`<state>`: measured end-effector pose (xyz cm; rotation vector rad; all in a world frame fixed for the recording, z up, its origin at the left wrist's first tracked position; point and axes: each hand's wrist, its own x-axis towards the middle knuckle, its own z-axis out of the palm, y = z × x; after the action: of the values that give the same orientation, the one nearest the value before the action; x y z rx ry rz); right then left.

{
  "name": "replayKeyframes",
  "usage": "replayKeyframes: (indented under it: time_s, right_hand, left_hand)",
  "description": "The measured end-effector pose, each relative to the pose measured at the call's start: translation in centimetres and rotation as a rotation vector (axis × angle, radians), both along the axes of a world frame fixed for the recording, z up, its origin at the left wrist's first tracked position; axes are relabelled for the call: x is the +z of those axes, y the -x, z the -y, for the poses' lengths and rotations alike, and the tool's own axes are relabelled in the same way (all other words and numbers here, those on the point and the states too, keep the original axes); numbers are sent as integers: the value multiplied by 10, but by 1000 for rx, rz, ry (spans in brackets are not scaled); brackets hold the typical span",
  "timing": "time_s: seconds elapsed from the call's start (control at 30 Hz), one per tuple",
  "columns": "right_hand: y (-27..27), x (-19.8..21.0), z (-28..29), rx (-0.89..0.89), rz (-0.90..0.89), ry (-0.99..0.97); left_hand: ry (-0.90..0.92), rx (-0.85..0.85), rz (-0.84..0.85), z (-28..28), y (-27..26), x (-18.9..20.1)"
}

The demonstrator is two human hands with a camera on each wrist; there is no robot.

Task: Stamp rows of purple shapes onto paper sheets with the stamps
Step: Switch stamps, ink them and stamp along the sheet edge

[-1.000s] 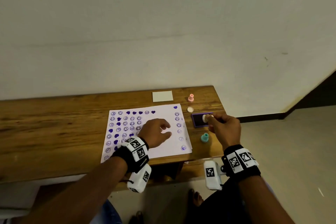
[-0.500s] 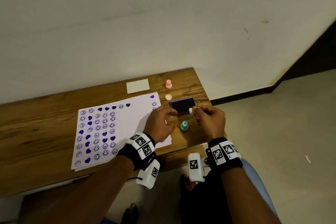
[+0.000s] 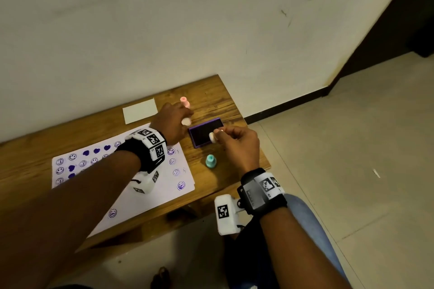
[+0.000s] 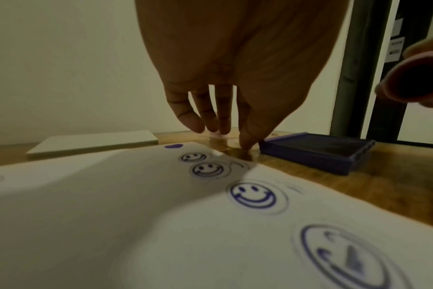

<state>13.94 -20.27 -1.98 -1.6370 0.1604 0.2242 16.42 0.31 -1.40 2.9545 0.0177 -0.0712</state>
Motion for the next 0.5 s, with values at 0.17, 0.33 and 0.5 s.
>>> replayKeyframes:
  time_s: [0.17, 0.33, 0.5]
  right_hand:
    - [0, -2, -2, 18, -35, 0]
    - [-1, 2, -5, 15, -62, -58]
    - [2, 13, -8, 16, -59, -130]
  left_hand:
    - [32, 32, 9, 0, -2, 1]
    - [137, 108, 103, 6, 10, 8]
    - [708, 408, 236, 31, 59, 17]
